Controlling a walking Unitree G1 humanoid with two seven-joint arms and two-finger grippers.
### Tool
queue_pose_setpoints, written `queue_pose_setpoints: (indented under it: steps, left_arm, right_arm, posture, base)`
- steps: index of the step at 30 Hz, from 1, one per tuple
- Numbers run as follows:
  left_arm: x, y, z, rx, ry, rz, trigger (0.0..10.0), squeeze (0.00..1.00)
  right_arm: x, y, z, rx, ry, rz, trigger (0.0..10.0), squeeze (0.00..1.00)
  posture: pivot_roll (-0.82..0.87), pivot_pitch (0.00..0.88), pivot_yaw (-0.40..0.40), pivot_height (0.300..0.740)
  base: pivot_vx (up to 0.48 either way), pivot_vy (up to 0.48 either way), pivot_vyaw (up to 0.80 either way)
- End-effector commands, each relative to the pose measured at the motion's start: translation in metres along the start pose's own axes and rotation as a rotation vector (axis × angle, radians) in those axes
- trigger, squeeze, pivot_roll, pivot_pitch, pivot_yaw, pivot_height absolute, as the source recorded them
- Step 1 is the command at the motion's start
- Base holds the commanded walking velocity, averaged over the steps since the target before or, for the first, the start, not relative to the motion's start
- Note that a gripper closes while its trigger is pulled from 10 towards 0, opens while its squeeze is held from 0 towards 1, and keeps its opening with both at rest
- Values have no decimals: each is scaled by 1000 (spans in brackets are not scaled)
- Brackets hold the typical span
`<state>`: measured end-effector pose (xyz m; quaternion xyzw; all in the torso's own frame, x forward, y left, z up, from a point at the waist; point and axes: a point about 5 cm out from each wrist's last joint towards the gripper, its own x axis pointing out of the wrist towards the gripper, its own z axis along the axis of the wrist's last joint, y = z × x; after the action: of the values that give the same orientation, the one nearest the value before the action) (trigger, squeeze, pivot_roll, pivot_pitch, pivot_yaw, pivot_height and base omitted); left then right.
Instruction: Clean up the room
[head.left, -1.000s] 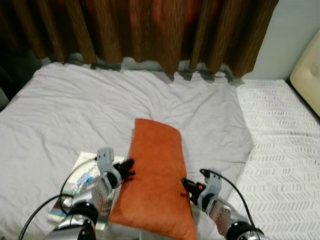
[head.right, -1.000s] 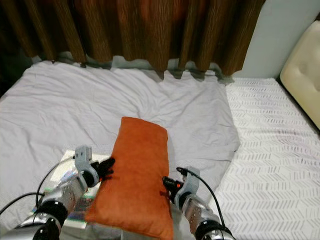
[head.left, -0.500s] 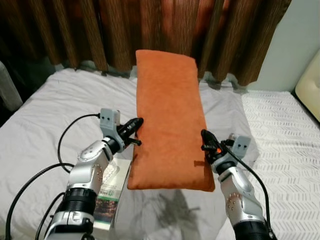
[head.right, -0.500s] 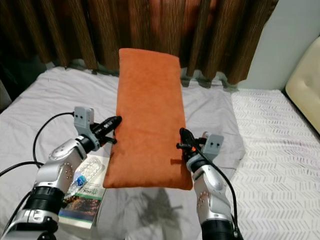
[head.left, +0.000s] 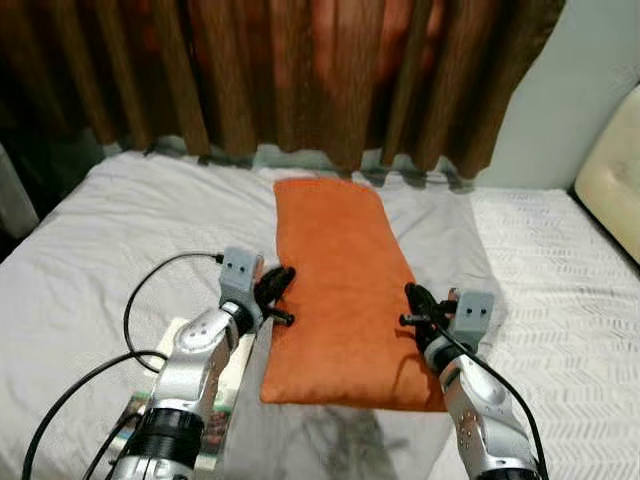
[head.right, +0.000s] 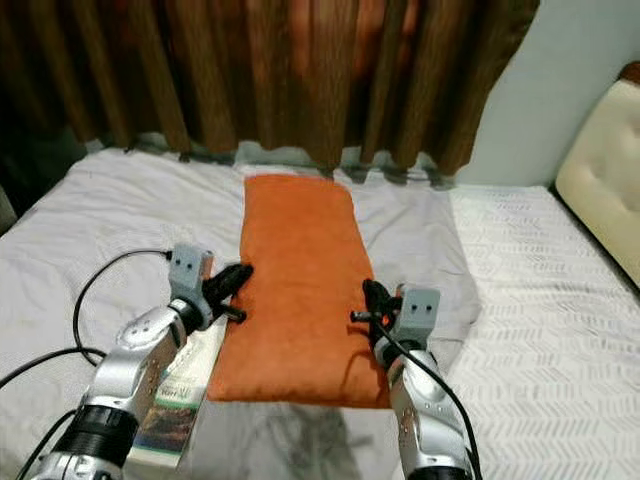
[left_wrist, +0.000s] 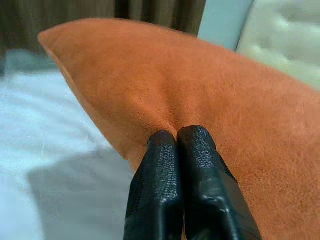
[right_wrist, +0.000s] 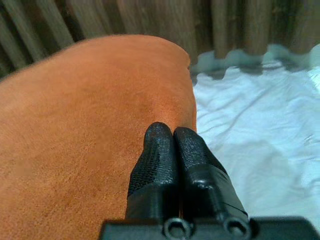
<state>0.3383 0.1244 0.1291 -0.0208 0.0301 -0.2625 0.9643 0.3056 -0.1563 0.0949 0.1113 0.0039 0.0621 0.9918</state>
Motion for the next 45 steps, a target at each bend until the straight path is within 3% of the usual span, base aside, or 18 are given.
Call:
queue_pose_setpoints:
  steps: [1,16,22,33,45]
  left_arm:
    - [1,-12,18,64,-97,-48,10000,0]
    - [-4,-47,19,15,-145,-168,10000,0]
    - [-6,-49,18,14,-138,-185,10000,0]
    - [-2,-39,18,37,-115,-163,10000,0]
    - [-3,-54,10,37,-92,-214,10000,0]
  right_arm:
    - [-2,-13,14,-44,-61,-48,10000,0]
    - [-6,-19,2,-77,-13,-48,10000,0]
    - [-8,-19,-4,-83,3,-40,10000,0]
    - [-15,-23,-10,-88,21,-47,10000,0]
    - [-19,-25,-15,-90,32,-52,10000,0]
  posture:
    - [4,0,-22,740]
    - [-2,0,-15,740]
    - [-6,0,-14,740]
    - [-21,0,-11,740]
    - [-23,0,-10,732]
  base:
    - [334,-341,0]
    - [344,-330,0]
    - [352,-323,0]
    - [353,-320,0]
    - [351,-324,-237]
